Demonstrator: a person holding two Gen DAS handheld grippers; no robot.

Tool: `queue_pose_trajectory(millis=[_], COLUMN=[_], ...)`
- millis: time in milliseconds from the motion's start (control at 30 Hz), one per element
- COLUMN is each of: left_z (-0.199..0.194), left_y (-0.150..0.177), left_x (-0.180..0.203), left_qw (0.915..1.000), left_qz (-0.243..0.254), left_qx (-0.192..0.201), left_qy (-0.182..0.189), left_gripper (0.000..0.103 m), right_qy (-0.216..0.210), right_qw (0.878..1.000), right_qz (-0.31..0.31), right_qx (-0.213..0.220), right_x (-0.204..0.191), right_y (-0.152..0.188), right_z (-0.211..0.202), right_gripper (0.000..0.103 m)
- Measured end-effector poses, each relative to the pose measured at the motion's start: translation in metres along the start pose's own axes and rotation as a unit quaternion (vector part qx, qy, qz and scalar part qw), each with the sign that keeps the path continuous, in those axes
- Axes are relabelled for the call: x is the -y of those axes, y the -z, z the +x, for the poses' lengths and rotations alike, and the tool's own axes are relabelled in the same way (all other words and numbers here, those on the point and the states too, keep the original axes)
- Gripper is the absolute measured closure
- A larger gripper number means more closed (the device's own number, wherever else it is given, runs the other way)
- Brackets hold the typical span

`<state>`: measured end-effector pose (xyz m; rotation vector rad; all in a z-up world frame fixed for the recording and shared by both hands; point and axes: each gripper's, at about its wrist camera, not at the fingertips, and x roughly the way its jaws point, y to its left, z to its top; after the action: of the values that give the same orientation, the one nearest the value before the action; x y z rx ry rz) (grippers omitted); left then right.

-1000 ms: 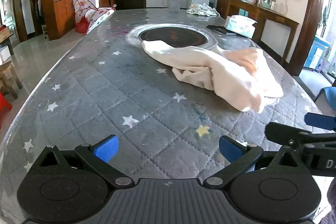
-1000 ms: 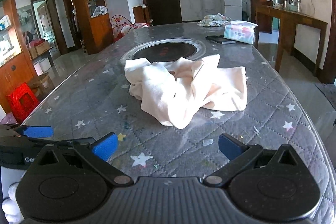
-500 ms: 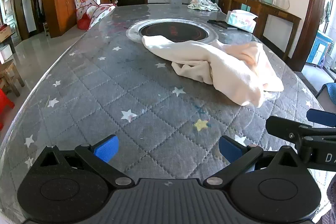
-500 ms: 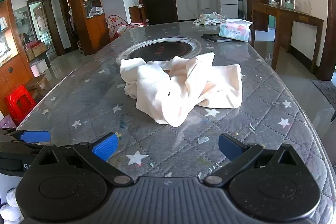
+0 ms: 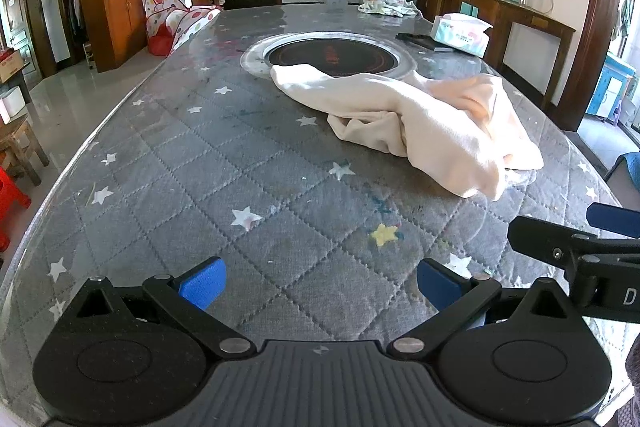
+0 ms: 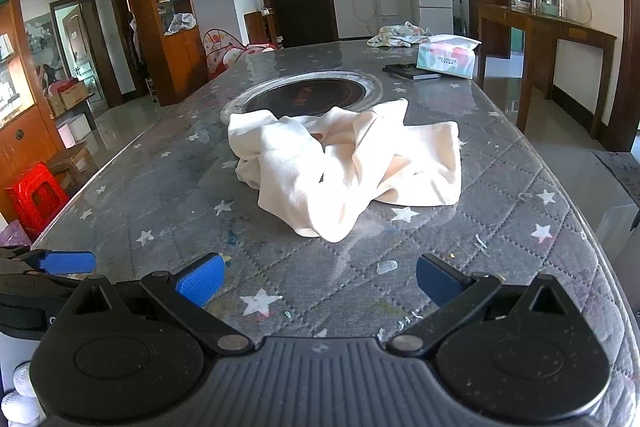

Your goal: Fold clothes

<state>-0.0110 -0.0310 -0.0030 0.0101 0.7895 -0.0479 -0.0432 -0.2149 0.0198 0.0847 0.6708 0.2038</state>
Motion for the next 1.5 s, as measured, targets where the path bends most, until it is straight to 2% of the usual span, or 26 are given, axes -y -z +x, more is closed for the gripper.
queue_pose_trajectory(millis=[1500], left_z=[0.017], left_y=[-0.006], left_x=[0.001], left_qw=[0.9997], left_qz=[0.012], left_qx=[-0.020], left_qy=[-0.006], left_gripper=[0.000], right_qy=[0.006], right_qw=[1.000], right_qz=[0.006], right_qx=[-0.016], right_x=[0.001], right_y=[-0.002], right_z=[0.014], right_gripper=[0.000])
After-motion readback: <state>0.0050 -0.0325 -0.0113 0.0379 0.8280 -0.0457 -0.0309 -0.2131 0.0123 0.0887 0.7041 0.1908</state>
